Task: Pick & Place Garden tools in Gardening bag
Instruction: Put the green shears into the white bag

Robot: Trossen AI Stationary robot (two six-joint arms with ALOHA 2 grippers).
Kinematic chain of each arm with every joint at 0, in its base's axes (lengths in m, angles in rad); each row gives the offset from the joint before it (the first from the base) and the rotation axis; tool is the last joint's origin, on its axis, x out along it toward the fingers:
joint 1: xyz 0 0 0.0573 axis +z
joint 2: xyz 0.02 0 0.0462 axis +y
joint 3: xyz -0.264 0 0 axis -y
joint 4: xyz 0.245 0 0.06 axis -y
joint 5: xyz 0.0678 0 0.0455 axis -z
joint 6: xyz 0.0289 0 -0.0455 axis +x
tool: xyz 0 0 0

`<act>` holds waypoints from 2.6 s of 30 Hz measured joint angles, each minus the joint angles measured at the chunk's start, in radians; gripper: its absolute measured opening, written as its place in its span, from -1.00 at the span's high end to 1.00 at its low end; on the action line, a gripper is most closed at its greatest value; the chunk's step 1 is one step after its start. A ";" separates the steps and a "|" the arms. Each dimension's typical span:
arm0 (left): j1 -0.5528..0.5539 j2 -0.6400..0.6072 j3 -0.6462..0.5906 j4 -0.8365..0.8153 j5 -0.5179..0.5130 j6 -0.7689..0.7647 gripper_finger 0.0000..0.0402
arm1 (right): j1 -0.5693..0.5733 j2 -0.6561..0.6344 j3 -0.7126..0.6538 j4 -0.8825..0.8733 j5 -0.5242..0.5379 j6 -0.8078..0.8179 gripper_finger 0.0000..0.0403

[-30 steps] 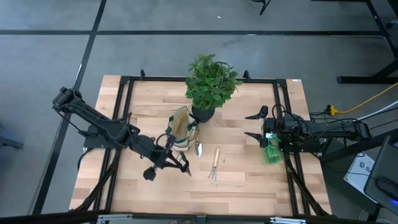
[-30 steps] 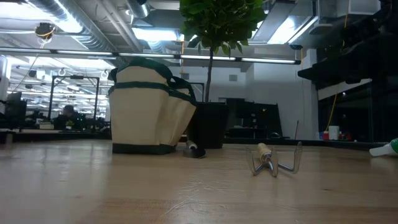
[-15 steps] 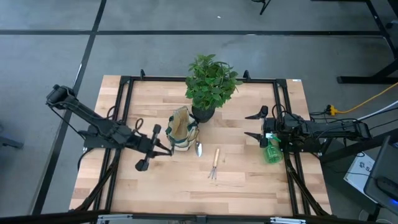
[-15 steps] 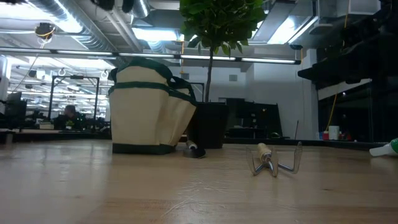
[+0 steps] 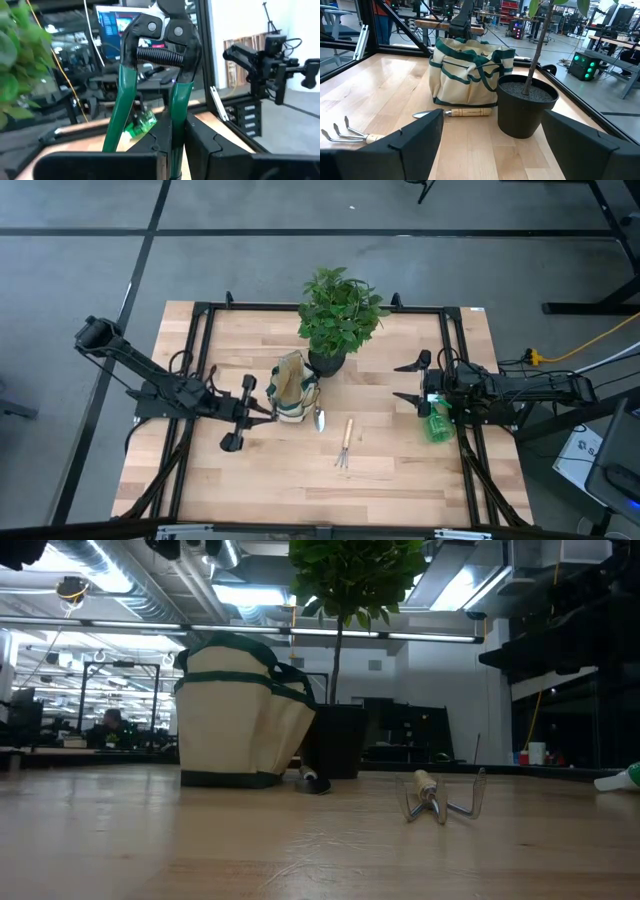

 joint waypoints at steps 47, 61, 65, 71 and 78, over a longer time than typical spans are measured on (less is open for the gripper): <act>0.161 0.406 0.223 0.250 0.129 0.008 0.87 | 0.000 0.000 0.000 0.000 0.000 0.000 -0.69; 0.167 0.198 0.223 -0.178 0.056 0.093 0.87 | 0.000 0.000 0.000 0.000 0.000 0.000 -0.69; 0.192 0.109 0.223 -0.359 0.053 0.046 0.87 | 0.000 0.000 0.000 0.000 0.000 0.000 -0.69; 0.196 0.053 0.223 -0.487 0.052 0.040 0.87 | 0.000 0.000 0.000 0.000 -0.001 0.000 -0.69; 0.205 0.053 0.223 -0.637 0.052 0.072 0.87 | 0.000 0.000 0.000 0.000 -0.001 0.000 -0.69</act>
